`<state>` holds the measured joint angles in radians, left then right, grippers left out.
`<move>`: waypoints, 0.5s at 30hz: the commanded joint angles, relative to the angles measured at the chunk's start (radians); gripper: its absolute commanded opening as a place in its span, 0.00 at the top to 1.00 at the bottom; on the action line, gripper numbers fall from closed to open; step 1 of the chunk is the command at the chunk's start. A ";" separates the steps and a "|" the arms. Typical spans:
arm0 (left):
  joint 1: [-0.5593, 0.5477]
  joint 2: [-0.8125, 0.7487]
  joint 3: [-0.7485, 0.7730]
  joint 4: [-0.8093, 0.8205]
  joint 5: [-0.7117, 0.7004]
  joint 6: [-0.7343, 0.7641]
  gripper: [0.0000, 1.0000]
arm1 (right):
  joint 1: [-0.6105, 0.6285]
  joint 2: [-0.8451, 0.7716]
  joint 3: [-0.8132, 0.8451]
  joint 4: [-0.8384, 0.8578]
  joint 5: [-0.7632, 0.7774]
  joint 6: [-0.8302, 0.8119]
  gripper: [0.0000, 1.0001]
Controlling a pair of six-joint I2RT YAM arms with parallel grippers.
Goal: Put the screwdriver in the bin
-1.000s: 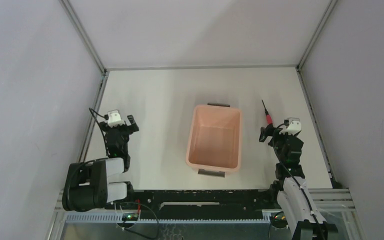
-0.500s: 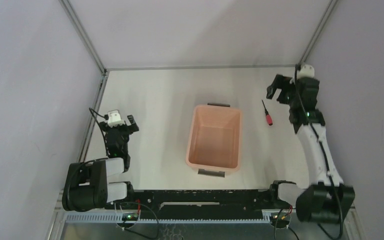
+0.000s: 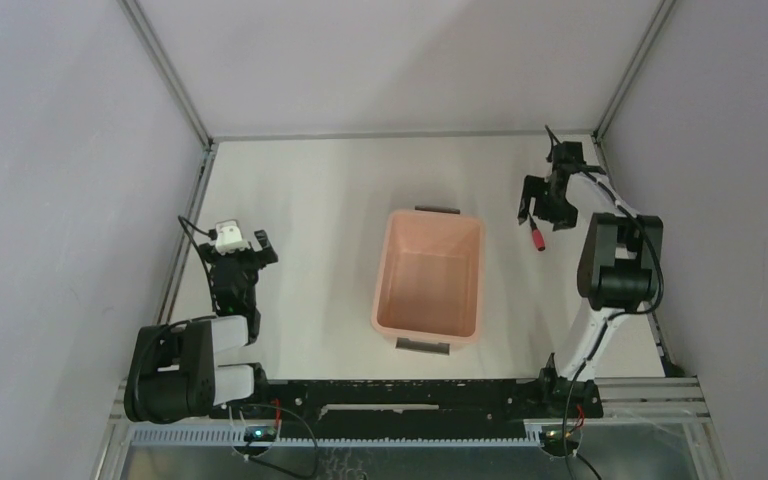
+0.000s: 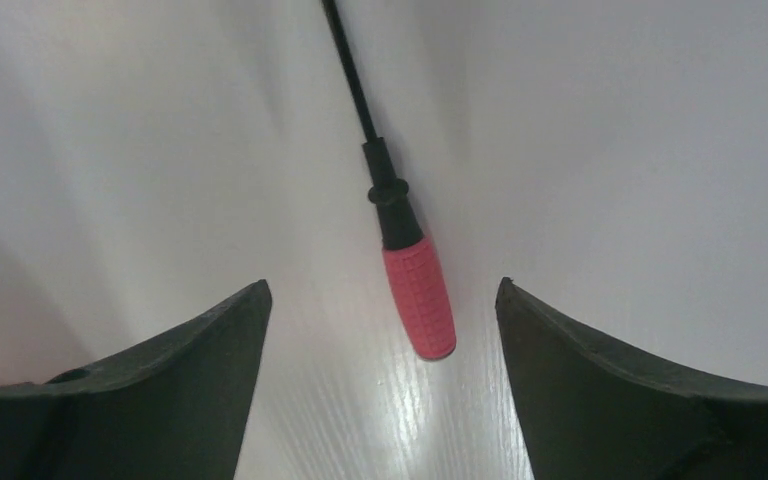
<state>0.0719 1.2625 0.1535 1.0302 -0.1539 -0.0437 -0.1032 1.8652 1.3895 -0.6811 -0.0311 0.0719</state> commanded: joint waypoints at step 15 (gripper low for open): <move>-0.006 -0.006 0.038 0.029 0.000 0.019 0.00 | 0.026 -0.041 0.142 -0.204 0.123 0.039 1.00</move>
<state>0.0719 1.2625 0.1535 1.0302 -0.1539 -0.0437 -0.0879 1.9652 1.4067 -0.7799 0.0448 0.0723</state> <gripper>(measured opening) 0.996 0.076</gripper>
